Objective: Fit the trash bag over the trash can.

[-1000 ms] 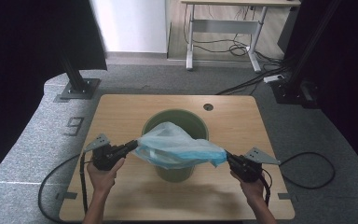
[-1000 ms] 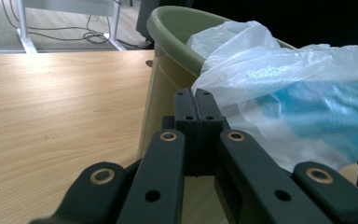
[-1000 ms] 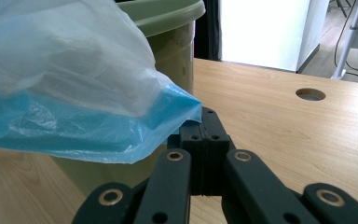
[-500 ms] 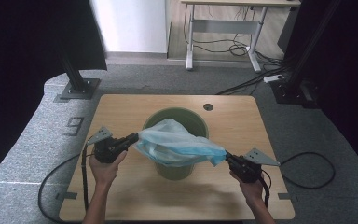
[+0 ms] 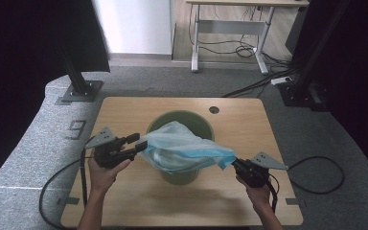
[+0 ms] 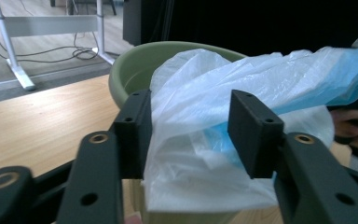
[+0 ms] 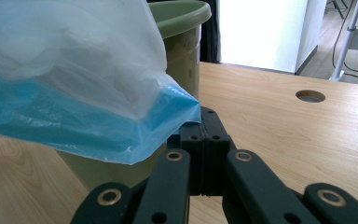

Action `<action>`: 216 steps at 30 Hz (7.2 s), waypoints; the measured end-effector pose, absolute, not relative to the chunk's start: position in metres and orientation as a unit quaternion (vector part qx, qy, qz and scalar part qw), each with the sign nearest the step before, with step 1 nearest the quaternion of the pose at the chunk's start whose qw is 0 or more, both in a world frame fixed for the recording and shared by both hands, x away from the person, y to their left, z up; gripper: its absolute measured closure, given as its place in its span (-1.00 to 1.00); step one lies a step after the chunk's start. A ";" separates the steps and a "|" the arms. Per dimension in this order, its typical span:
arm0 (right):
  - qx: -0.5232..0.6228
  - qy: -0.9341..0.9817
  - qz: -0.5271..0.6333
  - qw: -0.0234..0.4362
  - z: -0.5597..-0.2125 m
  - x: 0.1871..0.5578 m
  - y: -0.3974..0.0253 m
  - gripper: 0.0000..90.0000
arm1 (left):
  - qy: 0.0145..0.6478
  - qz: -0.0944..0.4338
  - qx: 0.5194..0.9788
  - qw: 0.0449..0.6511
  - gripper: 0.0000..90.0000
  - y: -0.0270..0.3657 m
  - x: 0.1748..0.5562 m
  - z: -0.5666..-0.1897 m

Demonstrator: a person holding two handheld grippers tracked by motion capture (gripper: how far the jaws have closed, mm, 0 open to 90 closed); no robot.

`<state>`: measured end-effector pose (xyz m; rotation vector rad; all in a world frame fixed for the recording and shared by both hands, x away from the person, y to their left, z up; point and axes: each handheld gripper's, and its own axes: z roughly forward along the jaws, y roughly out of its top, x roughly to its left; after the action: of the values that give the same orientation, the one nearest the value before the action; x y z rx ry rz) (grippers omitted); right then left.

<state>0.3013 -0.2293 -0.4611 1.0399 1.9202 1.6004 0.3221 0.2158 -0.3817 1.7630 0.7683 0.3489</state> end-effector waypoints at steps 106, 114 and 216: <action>0.377 0.703 0.546 0.257 -0.388 0.379 -0.209 0.97 | 0.407 0.134 0.705 0.565 0.99 0.196 0.364 -0.363; 0.391 0.706 0.525 0.271 -0.395 0.406 -0.206 0.97 | 0.428 0.119 0.688 0.574 0.99 0.206 0.377 -0.371; 0.313 0.741 0.555 0.210 -0.458 0.291 -0.150 0.36 | 0.513 0.023 0.703 0.491 0.99 0.214 0.406 -0.478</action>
<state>0.2911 -0.1498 -0.4582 0.8705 2.0612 1.5428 0.4056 0.2145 -0.4776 1.7071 1.2461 0.0554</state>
